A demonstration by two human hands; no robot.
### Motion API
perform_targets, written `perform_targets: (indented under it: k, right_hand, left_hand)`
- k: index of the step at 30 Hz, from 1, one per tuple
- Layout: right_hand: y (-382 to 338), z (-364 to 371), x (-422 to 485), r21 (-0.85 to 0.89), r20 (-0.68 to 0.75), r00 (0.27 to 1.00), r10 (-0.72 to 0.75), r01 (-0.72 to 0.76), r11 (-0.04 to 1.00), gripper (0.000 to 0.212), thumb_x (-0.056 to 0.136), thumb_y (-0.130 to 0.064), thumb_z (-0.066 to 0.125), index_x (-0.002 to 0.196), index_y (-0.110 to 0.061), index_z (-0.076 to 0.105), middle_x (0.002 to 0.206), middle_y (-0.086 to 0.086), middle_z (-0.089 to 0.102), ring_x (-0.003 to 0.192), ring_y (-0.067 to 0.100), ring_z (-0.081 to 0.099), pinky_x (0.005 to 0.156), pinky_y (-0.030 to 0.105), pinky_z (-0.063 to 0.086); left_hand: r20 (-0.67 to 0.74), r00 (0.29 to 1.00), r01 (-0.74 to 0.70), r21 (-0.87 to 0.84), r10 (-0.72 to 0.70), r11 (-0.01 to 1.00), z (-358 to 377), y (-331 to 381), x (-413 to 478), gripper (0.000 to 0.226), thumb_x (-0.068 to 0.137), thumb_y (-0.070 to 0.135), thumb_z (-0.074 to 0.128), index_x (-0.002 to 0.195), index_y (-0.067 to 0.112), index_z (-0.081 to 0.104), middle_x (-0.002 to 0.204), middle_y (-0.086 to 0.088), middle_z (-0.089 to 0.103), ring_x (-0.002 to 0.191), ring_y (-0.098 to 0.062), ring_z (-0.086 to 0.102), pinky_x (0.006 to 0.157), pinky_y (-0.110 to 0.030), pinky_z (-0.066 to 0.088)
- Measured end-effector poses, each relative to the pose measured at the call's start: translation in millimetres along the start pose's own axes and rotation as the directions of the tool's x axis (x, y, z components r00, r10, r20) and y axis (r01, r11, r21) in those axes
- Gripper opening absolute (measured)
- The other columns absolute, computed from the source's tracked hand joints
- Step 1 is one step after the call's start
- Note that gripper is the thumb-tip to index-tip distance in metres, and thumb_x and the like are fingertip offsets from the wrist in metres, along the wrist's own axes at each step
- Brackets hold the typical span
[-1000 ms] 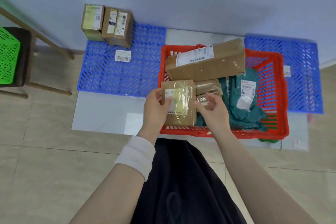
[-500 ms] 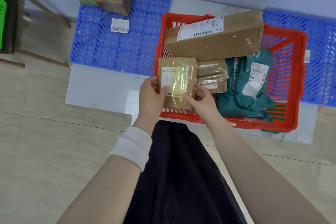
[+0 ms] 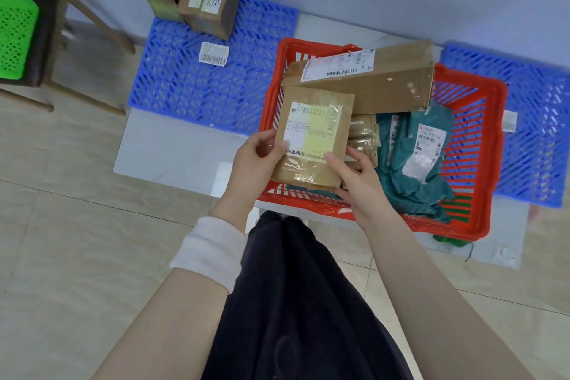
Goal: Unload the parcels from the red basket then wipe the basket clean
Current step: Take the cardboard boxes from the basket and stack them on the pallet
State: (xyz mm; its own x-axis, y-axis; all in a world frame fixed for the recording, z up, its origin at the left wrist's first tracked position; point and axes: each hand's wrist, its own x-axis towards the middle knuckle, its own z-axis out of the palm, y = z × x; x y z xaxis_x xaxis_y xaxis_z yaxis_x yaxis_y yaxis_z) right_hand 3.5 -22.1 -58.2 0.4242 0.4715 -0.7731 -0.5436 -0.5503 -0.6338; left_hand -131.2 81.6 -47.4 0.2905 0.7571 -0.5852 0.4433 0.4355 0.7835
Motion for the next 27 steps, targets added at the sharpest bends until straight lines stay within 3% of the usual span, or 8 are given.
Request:
perform_targets:
  k: [3,7,10,13,15,21,24,27]
  right_hand:
    - [-18,4,-9,0.076,0.016,0.999,-0.04,0.039,0.996,0.049,0.08,-0.022,0.07,0.121,-0.023,0.044,0.106,-0.002,0.062,0.093,0.01,0.065,0.07,0.022,0.058]
    - [-41,29,-11,0.108,-0.017,0.998,-0.066,0.067,0.992,0.053,0.079,-0.026,0.07,0.125,-0.014,0.046,0.111,0.001,0.062,0.098,0.014,0.065,0.087,0.039,0.055]
    - [-57,59,-9,0.088,-0.026,0.995,-0.093,0.095,0.992,0.049,0.081,-0.03,0.067,0.124,-0.015,0.049,0.116,0.002,0.062,0.101,0.012,0.063,0.096,0.04,0.05]
    - [-70,98,-4,0.065,0.033,0.988,-0.154,0.152,0.986,0.052,0.084,-0.029,0.062,0.132,-0.016,0.046,0.12,-0.002,0.063,0.102,0.006,0.063,0.088,0.024,0.05]
    - [-79,127,6,0.026,0.045,0.979,-0.198,0.197,0.98,0.055,0.084,-0.03,0.062,0.135,-0.018,0.046,0.123,-0.004,0.064,0.108,0.006,0.062,0.091,0.022,0.048]
    - [-99,220,73,-0.001,-0.186,0.958,-0.218,0.221,0.975,0.053,0.085,-0.033,0.064,0.131,-0.013,0.05,0.123,0.003,0.063,0.113,0.017,0.06,0.103,0.039,0.045]
    - [-112,248,110,-0.006,-0.275,0.939,-0.206,0.213,0.977,0.041,0.091,-0.026,0.056,0.128,-0.009,0.051,0.123,0.008,0.062,0.111,0.019,0.06,0.101,0.039,0.046]
    - [-122,265,152,-0.059,-0.35,0.915,-0.201,0.193,0.979,0.037,0.094,-0.027,0.052,0.126,-0.01,0.051,0.123,0.007,0.062,0.112,0.02,0.059,0.101,0.041,0.046]
  left_hand:
    - [0.139,0.989,0.065,-0.144,-0.045,0.987,-12,5,-5,0.039,0.086,0.035,0.06,0.121,0.021,0.054,0.118,-0.001,0.061,0.112,-0.016,0.058,0.102,-0.037,0.044]
    - [0.305,0.952,0.113,-0.278,-0.023,0.954,-33,19,-4,0.039,0.091,0.032,0.051,0.129,0.03,0.046,0.125,-0.001,0.059,0.11,-0.009,0.057,0.1,-0.034,0.041]
    - [0.24,0.97,0.054,-0.379,0.042,0.924,-53,34,14,0.039,0.091,0.023,0.051,0.13,0.023,0.047,0.111,0.002,0.064,0.096,-0.004,0.062,0.093,-0.023,0.047]
    - [0.178,0.983,0.048,-0.427,0.032,0.903,-82,50,43,0.039,0.09,0.021,0.053,0.129,0.018,0.048,0.11,-0.001,0.063,0.098,-0.012,0.059,0.096,-0.03,0.044]
    - [0.152,0.988,0.066,-0.462,0.006,0.884,-103,60,69,0.038,0.089,0.021,0.055,0.126,0.014,0.048,0.11,-0.003,0.062,0.097,-0.014,0.059,0.098,-0.033,0.043]
    - [0.141,0.99,0.088,-0.458,-0.025,0.885,-150,71,168,0.028,0.089,0.023,0.055,0.114,0.009,0.051,0.093,0.006,0.06,0.087,-0.003,0.058,0.084,-0.017,0.046]
    - [0.176,0.984,0.102,-0.406,-0.032,0.908,-157,72,210,0.032,0.091,0.024,0.053,0.118,0.007,0.052,0.1,0.006,0.061,0.098,-0.006,0.058,0.089,-0.018,0.044]
    - [0.229,0.973,0.089,-0.32,-0.014,0.943,-155,69,252,0.034,0.093,0.025,0.05,0.121,0.006,0.052,0.109,0.001,0.062,0.091,-0.002,0.056,0.079,-0.01,0.043]
